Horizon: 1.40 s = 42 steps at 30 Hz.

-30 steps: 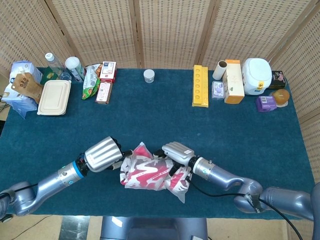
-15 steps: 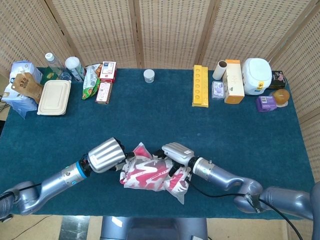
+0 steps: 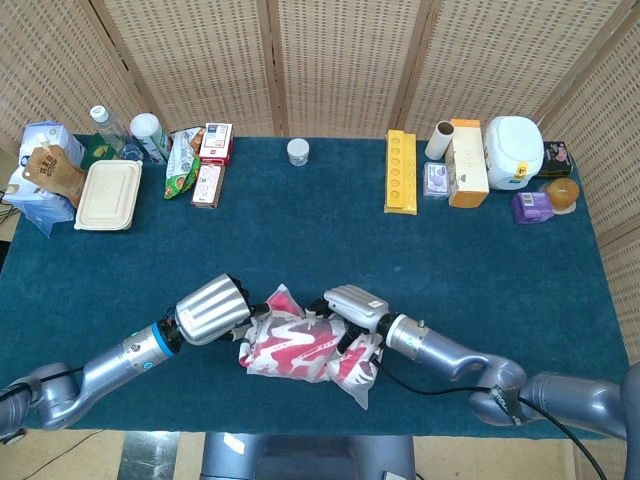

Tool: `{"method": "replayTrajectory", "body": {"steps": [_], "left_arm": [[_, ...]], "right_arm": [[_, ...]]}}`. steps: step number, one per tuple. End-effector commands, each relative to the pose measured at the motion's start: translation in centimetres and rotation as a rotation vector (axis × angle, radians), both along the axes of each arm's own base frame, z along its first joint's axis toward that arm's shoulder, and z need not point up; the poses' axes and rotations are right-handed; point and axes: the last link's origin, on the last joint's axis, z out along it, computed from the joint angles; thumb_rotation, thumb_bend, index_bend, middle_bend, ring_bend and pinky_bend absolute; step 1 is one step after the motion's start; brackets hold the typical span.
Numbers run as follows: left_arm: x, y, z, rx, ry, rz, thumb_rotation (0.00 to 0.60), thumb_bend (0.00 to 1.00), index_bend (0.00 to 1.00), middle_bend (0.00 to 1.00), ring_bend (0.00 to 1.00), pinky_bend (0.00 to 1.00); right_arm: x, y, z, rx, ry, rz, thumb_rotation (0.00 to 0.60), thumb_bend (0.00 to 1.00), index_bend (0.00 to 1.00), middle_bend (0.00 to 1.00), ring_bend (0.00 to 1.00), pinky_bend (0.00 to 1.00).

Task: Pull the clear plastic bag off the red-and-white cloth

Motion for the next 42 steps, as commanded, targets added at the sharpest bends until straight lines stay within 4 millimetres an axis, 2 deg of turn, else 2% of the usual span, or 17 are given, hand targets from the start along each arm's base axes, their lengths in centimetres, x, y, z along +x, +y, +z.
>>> {"method": "replayTrajectory", "body": {"steps": [1, 11, 28, 42], "left_arm": [[-0.03, -0.04, -0.08, -0.002, -0.003, 0.001, 0.600, 0.23, 0.48, 0.99, 0.86, 0.84], [0.64, -0.04, -0.32, 0.007, -0.040, -0.015, 0.600, 0.18, 0.46, 0.99, 0.86, 0.84], [-0.03, -0.29, 0.37, -0.009, -0.020, 0.007, 0.600, 0.16, 0.45, 0.99, 0.86, 0.84], [0.64, -0.47, -0.48, -0.040, -0.031, 0.005, 0.600, 0.14, 0.43, 0.99, 0.86, 0.84]], "right_arm": [[0.03, 0.03, 0.03, 0.002, -0.002, 0.000, 0.600, 0.15, 0.78, 0.89, 1.00, 1.00], [0.06, 0.14, 0.01, 0.007, -0.001, -0.004, 0.600, 0.15, 0.78, 0.89, 1.00, 1.00], [-0.28, -0.02, 0.21, 0.005, 0.002, -0.016, 0.600, 0.15, 0.78, 0.89, 1.00, 1.00], [0.01, -0.12, 0.28, 0.015, -0.024, -0.038, 0.600, 0.15, 0.78, 0.89, 1.00, 1.00]]}}
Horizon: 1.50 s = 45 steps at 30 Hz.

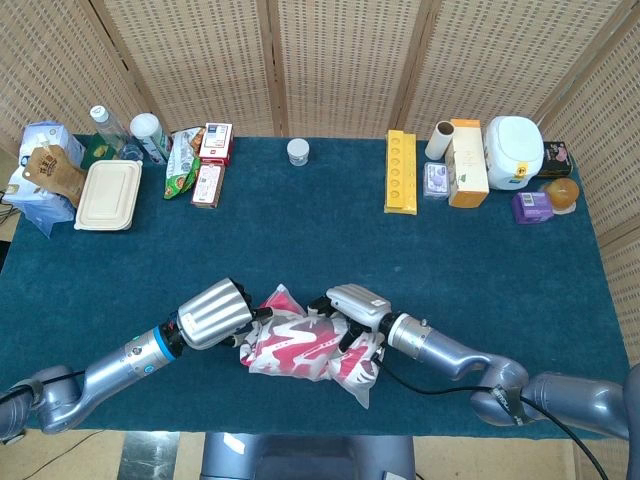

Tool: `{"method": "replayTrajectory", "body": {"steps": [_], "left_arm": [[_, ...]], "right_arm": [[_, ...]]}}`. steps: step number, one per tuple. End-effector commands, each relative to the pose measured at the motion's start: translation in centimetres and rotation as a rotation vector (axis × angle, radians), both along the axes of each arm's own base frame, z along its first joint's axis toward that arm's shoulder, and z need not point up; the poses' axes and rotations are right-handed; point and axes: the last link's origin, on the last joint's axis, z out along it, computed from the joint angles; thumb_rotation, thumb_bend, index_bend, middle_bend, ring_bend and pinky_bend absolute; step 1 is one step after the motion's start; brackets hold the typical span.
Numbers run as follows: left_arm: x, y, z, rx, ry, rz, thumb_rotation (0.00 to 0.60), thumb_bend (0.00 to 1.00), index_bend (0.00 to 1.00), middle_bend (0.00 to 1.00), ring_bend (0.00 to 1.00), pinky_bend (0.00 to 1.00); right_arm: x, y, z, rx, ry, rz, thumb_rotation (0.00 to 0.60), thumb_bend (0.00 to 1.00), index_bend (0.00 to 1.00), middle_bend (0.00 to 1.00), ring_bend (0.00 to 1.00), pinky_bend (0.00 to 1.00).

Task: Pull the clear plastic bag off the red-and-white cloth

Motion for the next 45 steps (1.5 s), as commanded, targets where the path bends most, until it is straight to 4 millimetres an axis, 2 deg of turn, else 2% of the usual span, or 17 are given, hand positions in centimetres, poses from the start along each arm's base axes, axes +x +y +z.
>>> {"method": "replayTrajectory", "body": {"steps": [1, 7, 21, 31, 38, 45], "left_arm": [[0.2, 0.0, -0.1, -0.009, -0.003, 0.001, 0.600, 0.14, 0.43, 0.99, 0.86, 0.84], [0.1, 0.1, 0.2, -0.003, 0.016, 0.004, 0.600, 0.14, 0.43, 0.99, 0.86, 0.84], [0.9, 0.3, -0.9, 0.002, -0.003, -0.002, 0.600, 0.14, 0.43, 0.99, 0.86, 0.85], [0.6, 0.4, -1.1, 0.016, 0.020, -0.012, 0.600, 0.27, 0.43, 0.99, 0.86, 0.87], [0.2, 0.6, -0.9, 0.042, 0.039, -0.021, 0.600, 0.31, 0.43, 0.99, 0.86, 0.87], [0.8, 1.1, -1.1, 0.048, 0.054, -0.047, 0.600, 0.35, 0.44, 1.00, 0.90, 0.90]], "right_arm": [[0.0, -0.2, 0.1, -0.001, -0.009, -0.009, 0.600, 0.15, 0.78, 0.89, 1.00, 1.00], [-0.1, -0.3, 0.4, -0.001, -0.021, -0.019, 0.600, 0.16, 0.78, 0.89, 1.00, 1.00], [0.1, -0.3, 0.7, 0.017, -0.071, -0.062, 0.600, 0.16, 0.78, 0.89, 1.00, 1.00], [-0.5, -0.7, 1.4, 0.030, -0.109, -0.119, 0.600, 0.16, 0.78, 0.89, 1.00, 1.00], [-1.1, -0.9, 1.8, 0.057, -0.140, -0.172, 0.600, 0.16, 0.78, 0.89, 1.00, 1.00], [-1.3, -1.2, 2.2, 0.080, -0.176, -0.211, 0.600, 0.16, 0.78, 0.89, 1.00, 1.00]]}}
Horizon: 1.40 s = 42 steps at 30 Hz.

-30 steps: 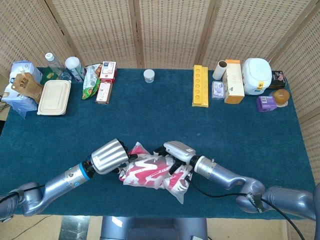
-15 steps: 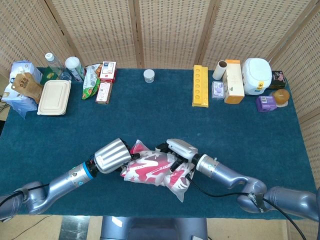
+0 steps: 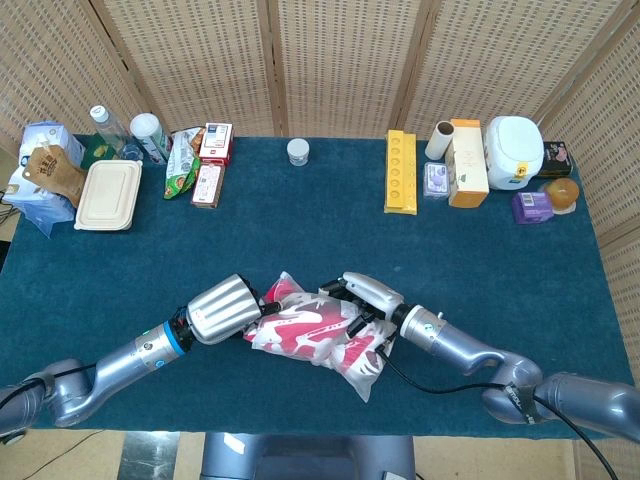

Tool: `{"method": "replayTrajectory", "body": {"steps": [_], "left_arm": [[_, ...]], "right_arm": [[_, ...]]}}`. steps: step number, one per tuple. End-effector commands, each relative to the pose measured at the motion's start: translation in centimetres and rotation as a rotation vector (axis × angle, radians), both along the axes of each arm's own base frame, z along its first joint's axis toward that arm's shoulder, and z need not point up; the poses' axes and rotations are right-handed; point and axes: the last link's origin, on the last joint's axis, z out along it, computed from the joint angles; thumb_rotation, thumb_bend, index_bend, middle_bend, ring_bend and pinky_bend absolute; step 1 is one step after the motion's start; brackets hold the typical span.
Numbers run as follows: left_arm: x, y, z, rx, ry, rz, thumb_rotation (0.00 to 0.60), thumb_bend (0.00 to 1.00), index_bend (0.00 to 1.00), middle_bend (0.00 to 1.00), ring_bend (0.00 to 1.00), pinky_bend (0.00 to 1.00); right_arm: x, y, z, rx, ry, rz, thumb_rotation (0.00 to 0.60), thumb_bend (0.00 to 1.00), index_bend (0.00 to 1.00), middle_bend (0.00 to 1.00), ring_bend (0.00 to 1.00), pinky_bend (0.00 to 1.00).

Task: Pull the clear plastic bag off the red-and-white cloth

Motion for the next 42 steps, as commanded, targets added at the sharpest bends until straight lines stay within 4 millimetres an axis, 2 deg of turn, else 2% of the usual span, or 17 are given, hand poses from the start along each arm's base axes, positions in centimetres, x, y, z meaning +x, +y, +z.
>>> {"method": "replayTrajectory", "body": {"steps": [1, 7, 10, 17, 26, 38, 42], "left_arm": [[0.3, 0.2, -0.2, -0.004, 0.004, -0.007, 0.600, 0.36, 0.45, 1.00, 0.92, 0.91], [0.7, 0.7, -0.6, -0.031, -0.016, 0.018, 0.600, 0.44, 0.65, 1.00, 0.99, 0.98], [0.5, 0.9, -0.7, -0.040, -0.017, 0.036, 0.600, 0.46, 0.70, 1.00, 1.00, 0.99], [-1.0, 1.7, -1.3, -0.044, 0.010, 0.090, 0.600, 0.47, 0.70, 1.00, 1.00, 0.99], [-2.6, 3.9, -3.2, -0.033, 0.068, 0.122, 0.600, 0.47, 0.70, 1.00, 1.00, 0.99], [-2.5, 6.0, -7.8, -0.039, 0.128, 0.123, 0.600, 0.47, 0.71, 1.00, 1.00, 0.99], [-2.0, 6.2, -8.9, -0.035, 0.123, 0.099, 0.600, 0.47, 0.71, 1.00, 1.00, 0.99]], "right_arm": [[-0.2, -0.2, 0.2, 0.002, -0.010, -0.013, 0.600, 0.16, 0.78, 0.89, 1.00, 1.00], [-0.9, -0.5, 0.1, 0.008, -0.027, -0.056, 0.600, 0.16, 0.78, 0.89, 1.00, 1.00], [-1.0, -0.6, -0.1, 0.007, -0.028, -0.063, 0.600, 0.16, 0.78, 0.89, 1.00, 1.00], [-1.3, -1.4, -1.0, 0.001, -0.004, -0.096, 0.600, 0.16, 0.78, 0.89, 1.00, 1.00], [-3.6, -2.8, -1.8, -0.082, 0.069, -0.167, 0.600, 0.16, 0.78, 0.89, 1.00, 1.00], [-6.6, -2.5, -3.5, -0.159, 0.183, -0.230, 0.600, 0.16, 0.77, 0.87, 1.00, 1.00], [-7.2, -2.1, -4.2, -0.151, 0.230, -0.231, 0.600, 0.16, 0.69, 0.80, 1.00, 0.99]]}}
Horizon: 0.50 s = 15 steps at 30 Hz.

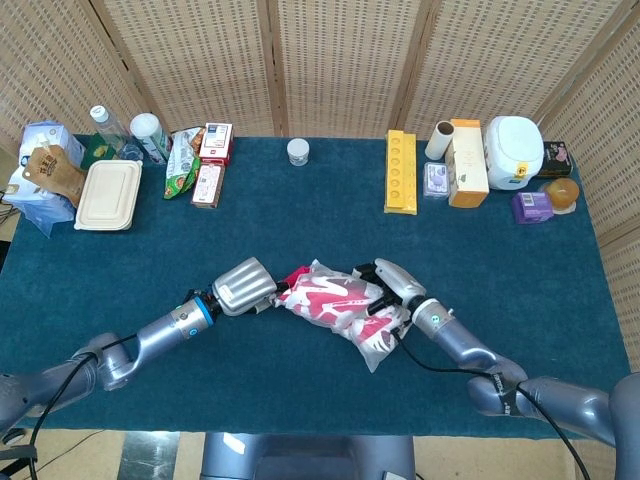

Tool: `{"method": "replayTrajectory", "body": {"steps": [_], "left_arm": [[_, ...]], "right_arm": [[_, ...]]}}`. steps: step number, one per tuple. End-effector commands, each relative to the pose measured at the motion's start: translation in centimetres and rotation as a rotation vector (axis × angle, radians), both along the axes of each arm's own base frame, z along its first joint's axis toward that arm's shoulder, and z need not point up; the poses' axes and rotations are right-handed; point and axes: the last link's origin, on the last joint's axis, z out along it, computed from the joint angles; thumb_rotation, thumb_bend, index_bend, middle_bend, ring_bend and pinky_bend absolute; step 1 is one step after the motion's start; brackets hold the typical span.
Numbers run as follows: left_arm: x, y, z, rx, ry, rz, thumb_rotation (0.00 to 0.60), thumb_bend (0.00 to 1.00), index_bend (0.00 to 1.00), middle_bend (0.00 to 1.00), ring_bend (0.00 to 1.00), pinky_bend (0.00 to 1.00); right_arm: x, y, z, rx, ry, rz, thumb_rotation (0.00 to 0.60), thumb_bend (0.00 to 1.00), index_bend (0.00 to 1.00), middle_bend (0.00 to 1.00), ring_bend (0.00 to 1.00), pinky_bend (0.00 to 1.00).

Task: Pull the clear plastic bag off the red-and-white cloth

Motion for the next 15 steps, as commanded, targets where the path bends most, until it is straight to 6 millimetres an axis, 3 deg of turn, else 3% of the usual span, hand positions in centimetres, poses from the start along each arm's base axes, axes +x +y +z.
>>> {"method": "replayTrajectory", "body": {"steps": [1, 2, 5, 7, 10, 15], "left_arm": [[0.6, 0.2, -1.1, -0.004, -0.001, -0.027, 0.600, 0.47, 0.71, 1.00, 1.00, 0.99], [0.8, 0.3, -1.3, -0.002, 0.002, -0.037, 0.600, 0.47, 0.71, 1.00, 1.00, 0.99], [0.9, 0.6, -1.7, 0.001, 0.004, -0.044, 0.600, 0.47, 0.71, 1.00, 1.00, 0.99], [0.9, 0.7, -1.8, 0.001, 0.009, -0.046, 0.600, 0.46, 0.71, 1.00, 1.00, 0.99], [1.1, 1.1, -1.8, 0.006, 0.015, -0.050, 0.600, 0.46, 0.71, 1.00, 1.00, 0.99], [1.5, 1.6, -1.9, 0.009, 0.019, -0.048, 0.600, 0.46, 0.71, 1.00, 1.00, 0.99]], "right_arm": [[-0.8, 0.4, -0.7, 0.015, 0.039, -0.010, 0.600, 0.16, 0.64, 0.75, 0.97, 0.96], [-0.9, 0.6, -0.8, 0.022, 0.048, -0.012, 0.600, 0.16, 0.60, 0.71, 0.93, 0.94], [-1.1, 0.7, -0.6, 0.026, 0.059, -0.010, 0.600, 0.16, 0.40, 0.49, 0.71, 0.79], [-1.1, 0.7, -0.3, 0.017, 0.057, -0.008, 0.600, 0.15, 0.24, 0.35, 0.55, 0.63], [-1.1, 0.6, 0.3, -0.019, 0.048, -0.002, 0.600, 0.13, 0.09, 0.22, 0.39, 0.45], [-1.7, 0.1, 1.9, -0.120, 0.036, 0.005, 0.600, 0.09, 0.00, 0.13, 0.25, 0.29]]}}
